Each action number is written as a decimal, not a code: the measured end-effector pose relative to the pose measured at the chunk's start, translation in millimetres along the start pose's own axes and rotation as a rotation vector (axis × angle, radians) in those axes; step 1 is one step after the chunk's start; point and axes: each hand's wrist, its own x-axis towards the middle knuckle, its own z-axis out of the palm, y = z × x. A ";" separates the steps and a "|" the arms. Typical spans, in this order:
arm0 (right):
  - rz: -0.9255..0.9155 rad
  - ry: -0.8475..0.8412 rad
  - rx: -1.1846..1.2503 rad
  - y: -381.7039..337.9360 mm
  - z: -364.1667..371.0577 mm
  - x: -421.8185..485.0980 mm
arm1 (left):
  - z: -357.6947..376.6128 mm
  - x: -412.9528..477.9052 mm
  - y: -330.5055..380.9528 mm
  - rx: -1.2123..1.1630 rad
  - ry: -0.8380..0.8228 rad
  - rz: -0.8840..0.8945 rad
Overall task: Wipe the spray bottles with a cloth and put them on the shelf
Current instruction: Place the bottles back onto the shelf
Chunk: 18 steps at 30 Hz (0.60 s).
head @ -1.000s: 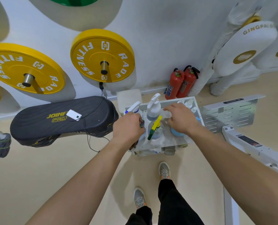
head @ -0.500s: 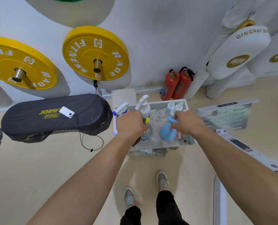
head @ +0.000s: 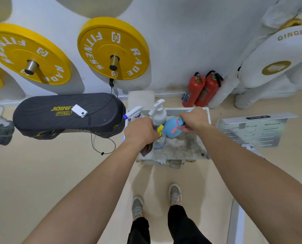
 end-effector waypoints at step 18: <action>0.173 -0.010 0.365 -11.4 20.7 32.1 | 4.0 2.7 -4.2 -0.032 -0.030 -0.017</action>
